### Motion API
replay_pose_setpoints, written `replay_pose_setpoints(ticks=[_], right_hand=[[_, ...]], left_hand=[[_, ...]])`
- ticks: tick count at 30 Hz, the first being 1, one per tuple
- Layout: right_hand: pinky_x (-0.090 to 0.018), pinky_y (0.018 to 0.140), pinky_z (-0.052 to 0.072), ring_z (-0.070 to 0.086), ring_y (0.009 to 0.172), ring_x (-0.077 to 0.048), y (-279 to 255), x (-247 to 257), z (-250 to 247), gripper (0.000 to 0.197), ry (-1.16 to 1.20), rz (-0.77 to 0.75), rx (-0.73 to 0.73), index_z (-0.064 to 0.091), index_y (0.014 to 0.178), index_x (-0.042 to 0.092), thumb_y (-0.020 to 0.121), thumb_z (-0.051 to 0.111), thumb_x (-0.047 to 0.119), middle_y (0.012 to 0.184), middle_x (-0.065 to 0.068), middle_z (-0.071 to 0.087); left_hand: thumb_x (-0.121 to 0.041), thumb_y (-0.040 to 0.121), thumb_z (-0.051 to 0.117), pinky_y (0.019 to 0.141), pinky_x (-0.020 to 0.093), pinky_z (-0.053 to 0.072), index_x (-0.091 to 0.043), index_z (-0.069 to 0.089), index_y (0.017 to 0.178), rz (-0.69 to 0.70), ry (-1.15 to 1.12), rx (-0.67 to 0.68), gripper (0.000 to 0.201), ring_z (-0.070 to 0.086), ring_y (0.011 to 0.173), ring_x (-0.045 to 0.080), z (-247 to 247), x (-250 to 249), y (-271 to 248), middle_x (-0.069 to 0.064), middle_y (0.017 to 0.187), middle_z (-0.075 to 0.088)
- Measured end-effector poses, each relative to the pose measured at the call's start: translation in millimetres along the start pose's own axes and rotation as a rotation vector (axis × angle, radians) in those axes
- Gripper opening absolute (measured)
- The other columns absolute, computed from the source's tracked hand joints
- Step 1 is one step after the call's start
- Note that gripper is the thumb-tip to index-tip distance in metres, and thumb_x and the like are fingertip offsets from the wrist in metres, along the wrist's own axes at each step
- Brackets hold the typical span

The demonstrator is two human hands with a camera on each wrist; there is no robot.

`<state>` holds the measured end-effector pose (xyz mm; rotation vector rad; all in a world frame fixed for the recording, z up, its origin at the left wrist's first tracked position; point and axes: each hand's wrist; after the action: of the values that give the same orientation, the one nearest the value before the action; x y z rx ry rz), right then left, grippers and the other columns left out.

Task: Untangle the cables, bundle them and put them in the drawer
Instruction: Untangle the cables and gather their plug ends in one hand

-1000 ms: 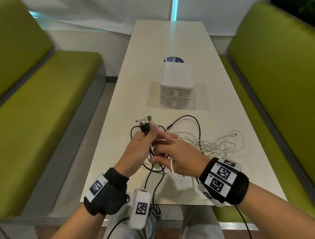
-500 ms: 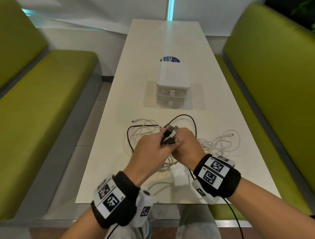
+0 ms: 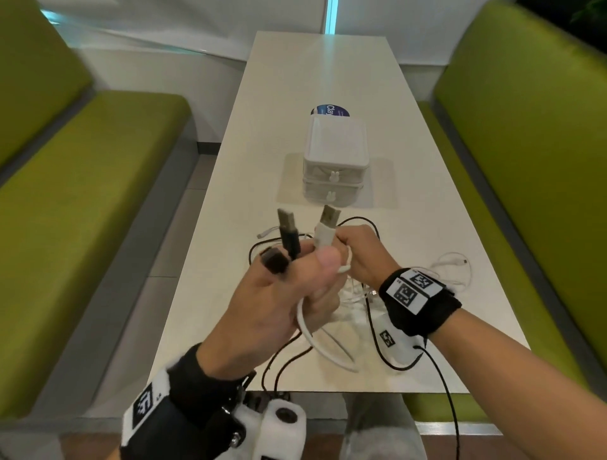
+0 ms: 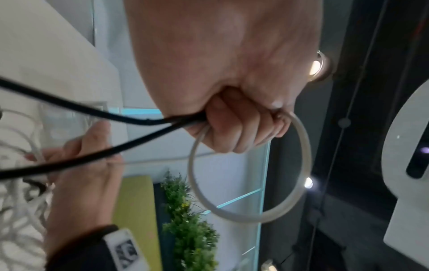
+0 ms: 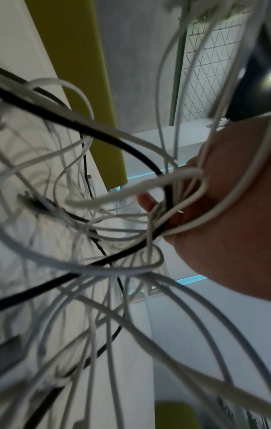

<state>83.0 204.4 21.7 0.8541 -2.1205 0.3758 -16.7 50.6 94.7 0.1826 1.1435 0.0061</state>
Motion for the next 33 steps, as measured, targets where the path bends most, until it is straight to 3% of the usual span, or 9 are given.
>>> replay_pose_setpoints(ticks=[3, 6, 11, 15, 18, 22, 25, 29, 33], right_hand=[[-0.054, 0.07, 0.049, 0.056, 0.067, -0.04, 4, 2, 1, 0.052, 0.022, 0.031, -0.066, 0.05, 0.064, 0.002, 0.093, 0.048, 0.045, 0.066, -0.024, 0.056], [-0.046, 0.059, 0.041, 0.041, 0.054, -0.027, 0, 10, 1, 0.054, 0.003, -0.04, -0.059, 0.04, 0.058, 0.011, 0.096, 0.035, 0.049, 0.054, -0.007, 0.043], [-0.032, 0.054, 0.034, 0.045, 0.052, -0.018, -5, 11, 2, 0.048, -0.004, -0.086, -0.014, 0.046, 0.058, 0.021, 0.097, 0.033, 0.045, 0.052, 0.005, 0.049], [-0.023, 0.057, 0.036, 0.042, 0.052, -0.005, -3, 0, 5, 0.04, -0.018, -0.052, 0.03, 0.05, 0.055, 0.033, 0.09, 0.055, 0.014, 0.051, 0.015, 0.047], [-0.016, 0.06, 0.036, 0.042, 0.058, 0.0, -9, 7, 7, 0.053, -0.013, -0.077, 0.084, 0.038, 0.059, 0.043, 0.087, 0.058, 0.002, 0.057, 0.021, 0.042], [-0.016, 0.059, 0.04, 0.049, 0.052, 0.004, -8, 3, 14, 0.049, 0.015, 0.041, 0.063, 0.041, 0.058, 0.033, 0.085, 0.053, -0.006, 0.056, 0.017, 0.046], [-0.03, 0.07, 0.047, 0.055, 0.057, -0.003, -9, 1, 8, 0.036, -0.047, 0.023, 0.099, 0.051, 0.057, 0.012, 0.089, 0.051, -0.004, 0.051, 0.017, 0.053], [-0.033, 0.063, 0.045, 0.054, 0.065, -0.023, -8, 18, 3, 0.018, -0.26, -0.14, 0.147, 0.057, 0.071, 0.016, 0.088, 0.058, 0.021, 0.061, 0.008, 0.054], [-0.039, 0.065, 0.042, 0.047, 0.066, -0.021, -2, 18, 4, 0.028, -0.328, -0.07, 0.159, 0.047, 0.066, 0.021, 0.092, 0.056, 0.017, 0.066, 0.001, 0.053]], left_hand=[[-0.034, 0.085, 0.061, 0.049, 0.016, 0.03, -0.023, 0.052, 0.053, 0.026, 0.433, -0.218, 0.035, 0.035, 0.044, 0.004, -8, 11, 9, -0.014, 0.048, 0.039], [-0.057, 0.086, 0.06, 0.058, 0.032, 0.033, 0.0, 0.059, 0.075, -0.009, 0.667, -0.397, 0.058, 0.037, 0.056, 0.01, -26, 36, 22, -0.002, 0.058, 0.038], [-0.04, 0.095, 0.057, 0.061, 0.026, 0.039, -0.027, 0.07, 0.087, 0.08, 0.72, -0.486, 0.02, 0.049, 0.06, 0.005, -31, 57, 27, 0.006, 0.065, 0.055], [-0.053, 0.09, 0.055, 0.066, 0.032, 0.043, -0.045, 0.061, 0.121, 0.119, 0.889, -0.317, 0.033, 0.055, 0.065, 0.016, -38, 66, 29, -0.004, 0.066, 0.058], [-0.044, 0.085, 0.066, 0.063, 0.015, 0.044, -0.05, 0.063, 0.108, 0.177, 0.898, -0.311, 0.024, 0.059, 0.067, 0.0, -38, 68, 30, -0.02, 0.076, 0.066], [-0.038, 0.085, 0.066, 0.07, 0.023, 0.047, -0.026, 0.071, 0.098, 0.174, 0.952, -0.34, 0.019, 0.062, 0.076, 0.0, -41, 67, 34, -0.016, 0.075, 0.066], [-0.044, 0.082, 0.064, 0.073, 0.027, 0.048, -0.04, 0.063, 0.091, 0.043, 0.98, -0.237, 0.01, 0.061, 0.077, 0.003, -47, 60, 38, -0.015, 0.076, 0.065], [-0.056, 0.077, 0.064, 0.08, 0.04, 0.052, -0.02, 0.071, 0.109, 0.081, 0.986, -0.197, 0.048, 0.068, 0.088, 0.015, -52, 65, 32, -0.002, 0.092, 0.074], [-0.05, 0.075, 0.069, 0.072, 0.046, 0.052, -0.019, 0.075, 0.095, 0.135, 0.916, -0.268, 0.038, 0.067, 0.075, 0.025, -49, 70, 33, 0.005, 0.078, 0.071]])
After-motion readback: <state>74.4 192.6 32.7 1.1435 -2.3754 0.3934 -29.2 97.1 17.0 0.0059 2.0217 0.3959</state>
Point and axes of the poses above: each hand's wrist, its own y-axis towards the middle knuckle, its own z-axis out of the palm, x = y × z
